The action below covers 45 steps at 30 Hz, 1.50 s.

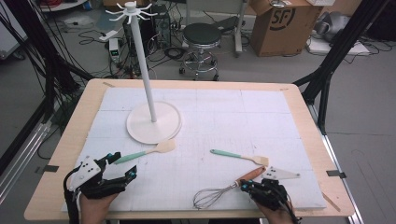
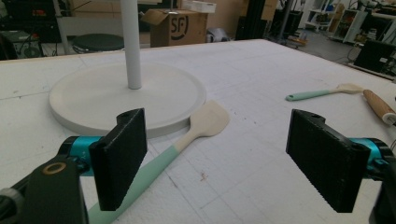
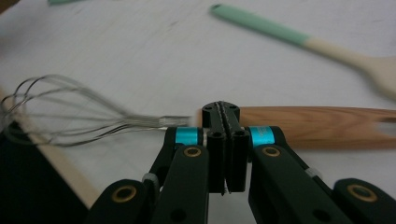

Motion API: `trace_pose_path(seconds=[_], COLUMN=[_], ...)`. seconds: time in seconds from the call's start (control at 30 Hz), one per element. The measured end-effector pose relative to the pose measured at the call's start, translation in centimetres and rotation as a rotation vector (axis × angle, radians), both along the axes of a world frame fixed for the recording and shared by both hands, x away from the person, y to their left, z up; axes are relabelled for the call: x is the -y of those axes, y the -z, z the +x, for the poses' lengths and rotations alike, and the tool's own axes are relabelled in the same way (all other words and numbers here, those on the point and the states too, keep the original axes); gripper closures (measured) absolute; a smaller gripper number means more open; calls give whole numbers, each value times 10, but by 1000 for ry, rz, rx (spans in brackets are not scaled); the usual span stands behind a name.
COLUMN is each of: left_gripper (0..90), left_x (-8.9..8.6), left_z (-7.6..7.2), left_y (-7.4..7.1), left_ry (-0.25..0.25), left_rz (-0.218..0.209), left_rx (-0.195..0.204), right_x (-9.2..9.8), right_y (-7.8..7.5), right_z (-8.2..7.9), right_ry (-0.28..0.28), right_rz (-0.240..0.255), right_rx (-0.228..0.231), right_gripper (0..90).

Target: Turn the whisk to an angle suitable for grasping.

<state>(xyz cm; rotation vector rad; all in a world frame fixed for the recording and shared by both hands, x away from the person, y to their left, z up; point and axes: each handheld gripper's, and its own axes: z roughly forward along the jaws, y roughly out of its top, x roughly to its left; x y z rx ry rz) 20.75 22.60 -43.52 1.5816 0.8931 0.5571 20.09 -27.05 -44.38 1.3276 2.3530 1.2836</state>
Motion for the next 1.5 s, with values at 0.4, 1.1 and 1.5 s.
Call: trace_pose_path(seconds=[0.4, 1.1, 1.5], left_gripper=[211, 211, 211], left_x=[0, -3, -1], left_z=[0, -1, -1], left_y=[-1, -1, -1], left_ry=[1, -4, 4], left_rz=[-2, -11, -3], left_rx=[4, 3, 6], right_x=[-39, -66, 51], right_y=[6, -3, -6], right_z=[9, 43, 47], right_ry=[-71, -40, 263], right_rz=[-36, -48, 7], right_rx=[-27, 17, 25], right_gripper=[897, 897, 897])
